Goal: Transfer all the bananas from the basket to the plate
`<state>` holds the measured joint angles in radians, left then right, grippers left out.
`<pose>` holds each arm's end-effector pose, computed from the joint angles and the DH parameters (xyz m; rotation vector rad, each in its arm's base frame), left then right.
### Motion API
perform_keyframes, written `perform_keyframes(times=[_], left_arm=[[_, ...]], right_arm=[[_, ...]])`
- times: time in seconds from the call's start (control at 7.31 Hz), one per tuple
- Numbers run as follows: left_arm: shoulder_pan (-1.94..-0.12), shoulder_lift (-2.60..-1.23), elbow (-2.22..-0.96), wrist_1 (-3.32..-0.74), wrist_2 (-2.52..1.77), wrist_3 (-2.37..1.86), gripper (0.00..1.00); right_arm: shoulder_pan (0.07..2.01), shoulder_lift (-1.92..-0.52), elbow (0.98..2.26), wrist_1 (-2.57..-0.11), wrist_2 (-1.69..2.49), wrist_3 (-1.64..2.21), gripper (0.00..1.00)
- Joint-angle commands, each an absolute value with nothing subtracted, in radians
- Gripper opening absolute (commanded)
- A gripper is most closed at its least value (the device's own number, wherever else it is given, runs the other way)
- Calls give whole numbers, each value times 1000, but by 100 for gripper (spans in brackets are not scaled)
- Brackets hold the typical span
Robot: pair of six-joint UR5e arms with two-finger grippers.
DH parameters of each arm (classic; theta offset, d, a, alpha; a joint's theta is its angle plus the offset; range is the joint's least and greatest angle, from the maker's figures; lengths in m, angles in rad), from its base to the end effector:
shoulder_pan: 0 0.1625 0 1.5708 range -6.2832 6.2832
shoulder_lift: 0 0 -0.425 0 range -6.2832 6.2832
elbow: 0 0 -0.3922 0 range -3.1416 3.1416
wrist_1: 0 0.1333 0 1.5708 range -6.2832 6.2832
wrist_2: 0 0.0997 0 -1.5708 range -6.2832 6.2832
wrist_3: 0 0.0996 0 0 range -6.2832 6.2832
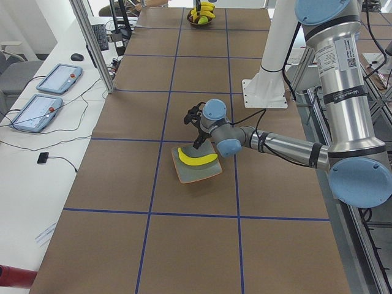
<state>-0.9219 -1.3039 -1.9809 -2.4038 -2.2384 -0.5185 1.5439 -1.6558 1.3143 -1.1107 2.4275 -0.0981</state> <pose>0.1827 -0.3594 0.4777 0.4472 1.0331 0.4418 0.0462 -0.4416 0.7703 0.1418 -0.8522 -0.1679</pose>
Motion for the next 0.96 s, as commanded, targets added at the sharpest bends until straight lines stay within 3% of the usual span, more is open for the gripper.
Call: perform_keyframes(times=[0.0,0.55,0.82], left_arm=[[-922,-1304,-1980,-2404,-2240,-518,100],[-920,-1312,-1976,-2402,-2241,-518,100],[-919,-1344,-1970,-2396,-2238,-531,100]], right_arm=[[1545,-1655,1331,-1111,2433,-101,0],[1618,-1634,1383,-1135,2437,-88,0],[1643,-1573,1477,-1317,2433,-83,0]])
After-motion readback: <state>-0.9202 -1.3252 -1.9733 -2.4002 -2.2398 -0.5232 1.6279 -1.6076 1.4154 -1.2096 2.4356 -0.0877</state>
